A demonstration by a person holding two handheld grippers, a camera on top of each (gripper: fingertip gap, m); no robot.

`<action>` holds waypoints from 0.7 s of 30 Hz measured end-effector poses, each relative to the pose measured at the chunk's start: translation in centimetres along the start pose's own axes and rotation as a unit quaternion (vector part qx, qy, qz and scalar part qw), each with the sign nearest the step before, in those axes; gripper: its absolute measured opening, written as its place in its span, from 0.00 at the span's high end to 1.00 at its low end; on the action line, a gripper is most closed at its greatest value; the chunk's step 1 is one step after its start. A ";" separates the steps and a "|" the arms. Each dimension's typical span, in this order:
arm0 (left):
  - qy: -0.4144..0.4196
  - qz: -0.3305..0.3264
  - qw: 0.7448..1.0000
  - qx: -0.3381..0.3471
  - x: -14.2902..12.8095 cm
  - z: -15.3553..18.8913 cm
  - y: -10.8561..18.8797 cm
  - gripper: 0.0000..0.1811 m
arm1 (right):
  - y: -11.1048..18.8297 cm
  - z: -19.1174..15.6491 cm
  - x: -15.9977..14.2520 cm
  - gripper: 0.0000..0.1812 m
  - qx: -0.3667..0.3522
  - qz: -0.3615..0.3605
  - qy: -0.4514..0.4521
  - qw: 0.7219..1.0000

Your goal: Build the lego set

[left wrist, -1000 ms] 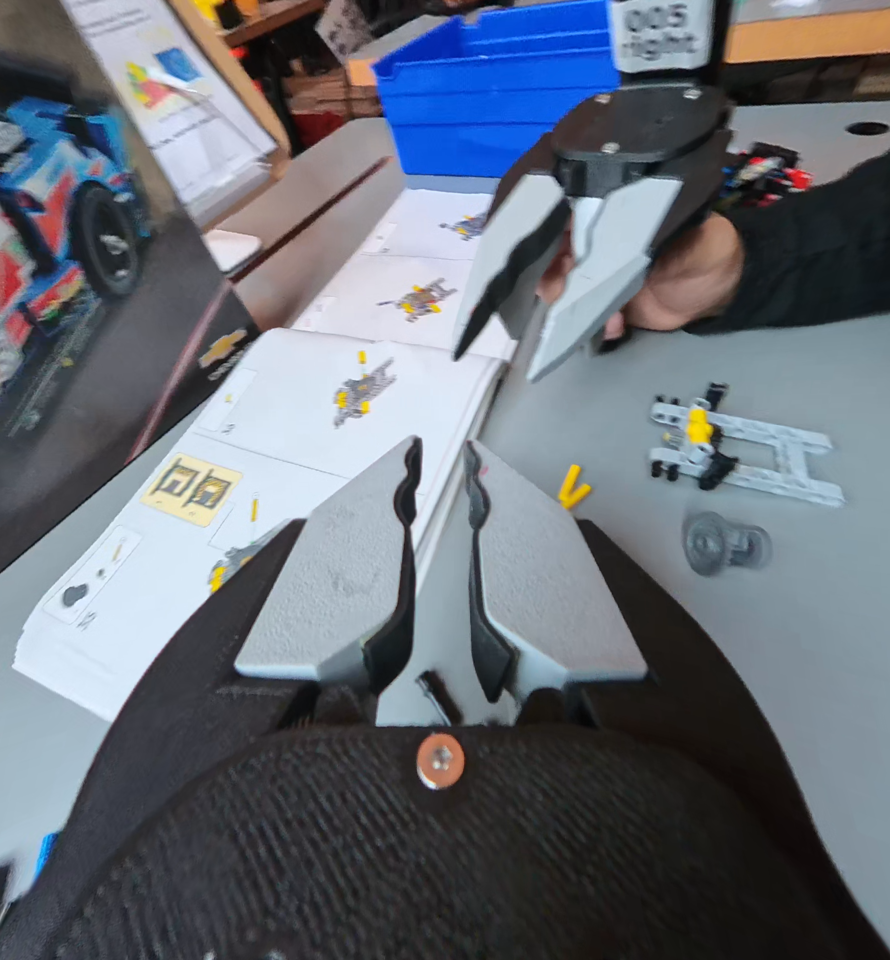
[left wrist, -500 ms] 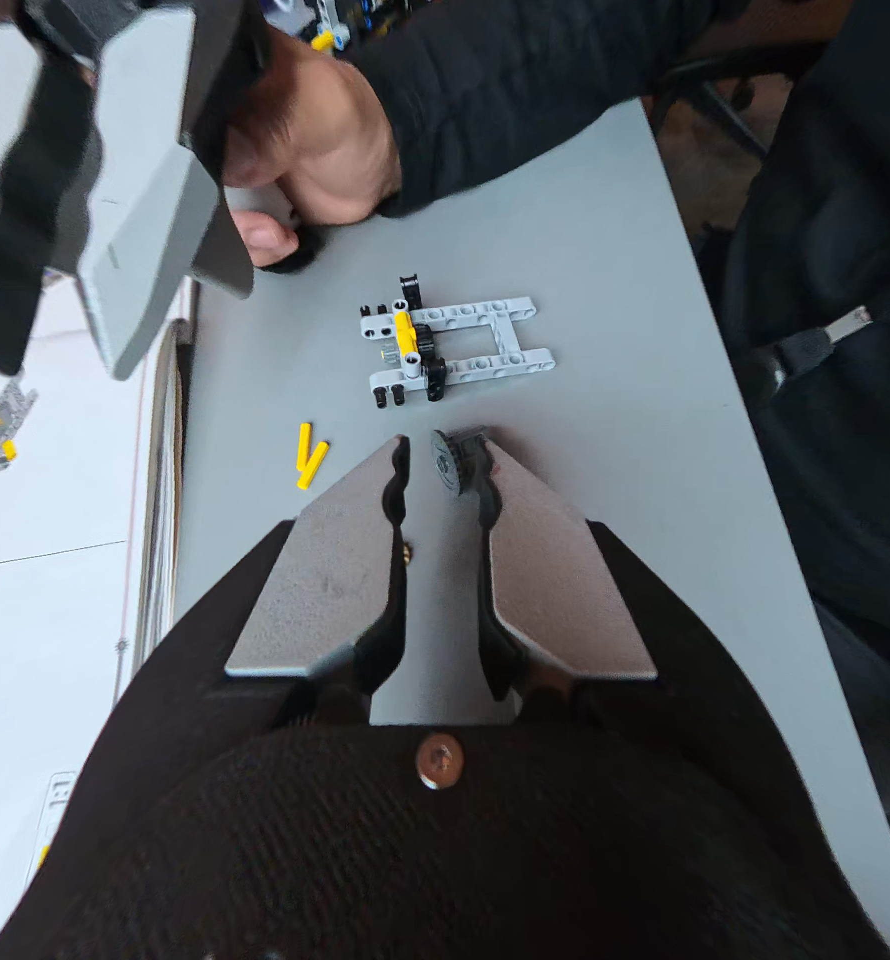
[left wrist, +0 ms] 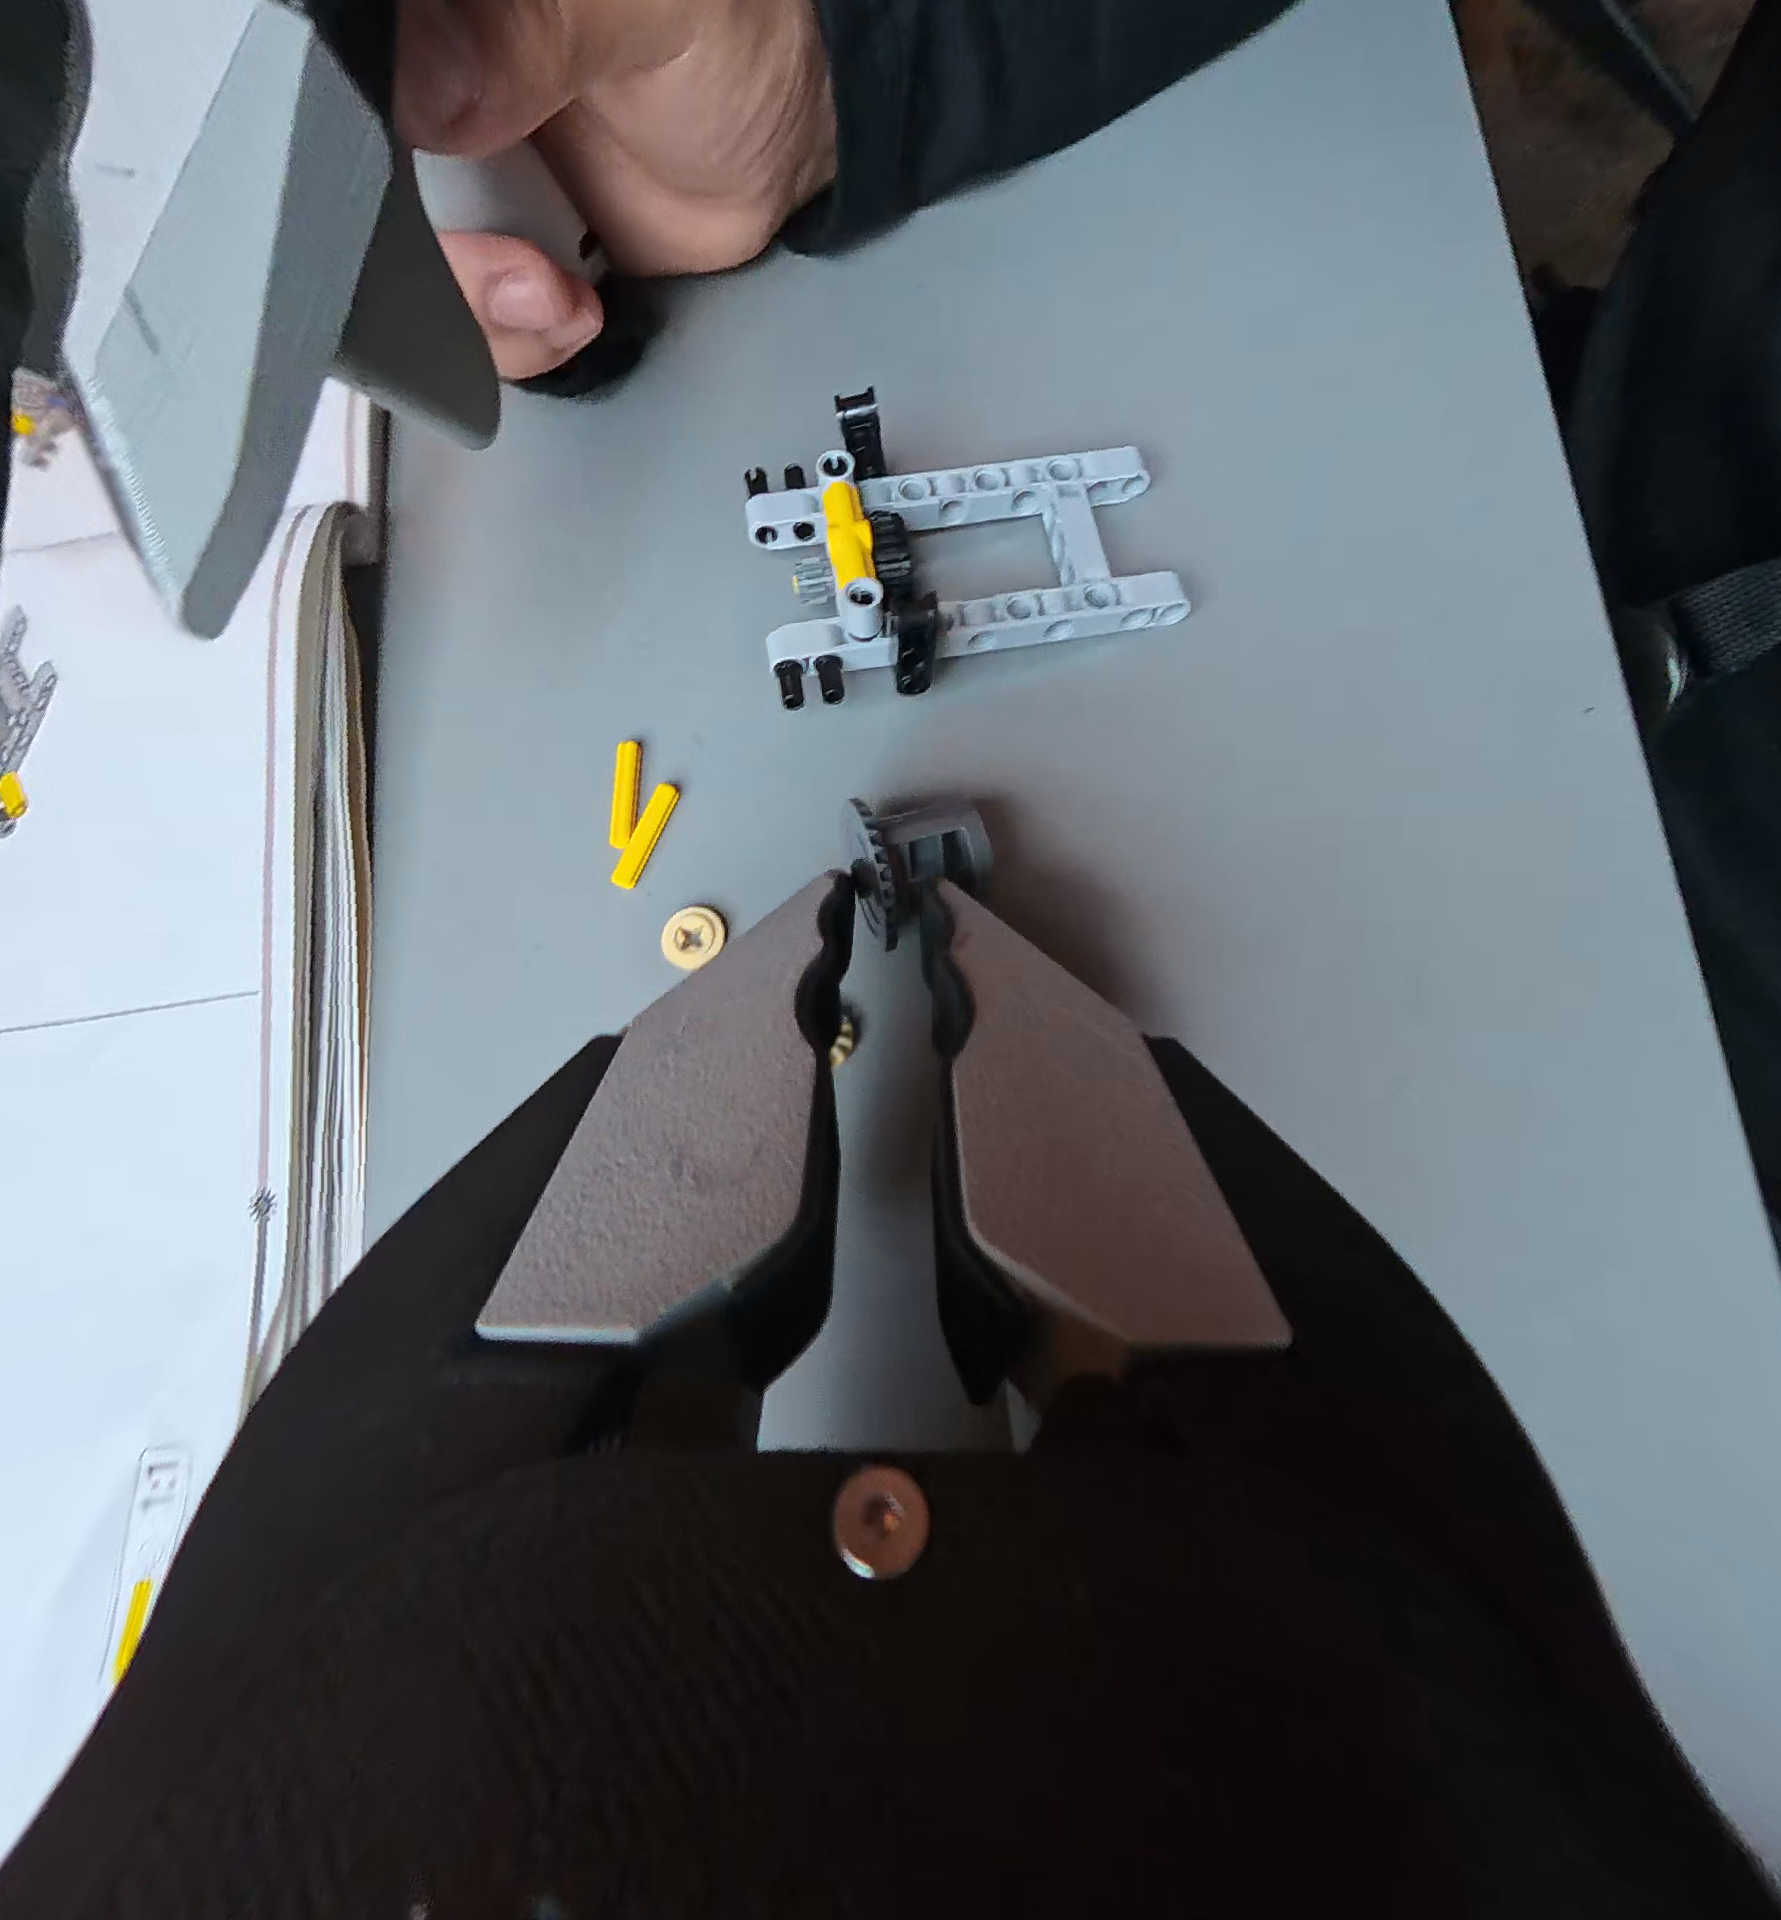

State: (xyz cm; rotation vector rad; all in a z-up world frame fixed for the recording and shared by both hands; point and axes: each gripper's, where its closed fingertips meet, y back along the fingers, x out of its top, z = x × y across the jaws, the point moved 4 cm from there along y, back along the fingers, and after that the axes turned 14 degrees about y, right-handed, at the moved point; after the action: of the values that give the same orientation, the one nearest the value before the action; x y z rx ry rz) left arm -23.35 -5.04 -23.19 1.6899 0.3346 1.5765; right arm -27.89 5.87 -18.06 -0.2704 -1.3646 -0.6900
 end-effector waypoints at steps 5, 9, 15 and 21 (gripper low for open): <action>0.015 0.016 0.999 0.039 -0.3 -1.6 1.7 0.98 | -0.2 -0.5 0.0 0.84 0.007 -0.005 0.013 1.000; 0.074 0.022 0.994 0.077 -1.1 -3.7 2.7 0.98 | -0.4 -1.0 0.1 0.84 0.013 -0.012 0.027 0.999; 0.130 0.015 0.983 0.131 -1.8 -5.9 3.3 0.98 | -1.1 -2.4 -0.1 0.84 0.033 -0.039 0.070 0.996; 0.087 0.022 0.984 0.153 -1.3 -5.7 3.5 0.98 | -2.7 -3.9 -0.4 0.82 0.060 -0.080 0.124 0.987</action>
State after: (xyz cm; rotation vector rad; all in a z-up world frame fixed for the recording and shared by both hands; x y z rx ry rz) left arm -29.98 -6.20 -22.18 1.7993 0.6622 1.7808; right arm -26.40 1.77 -19.86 0.0213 -1.1908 -0.7450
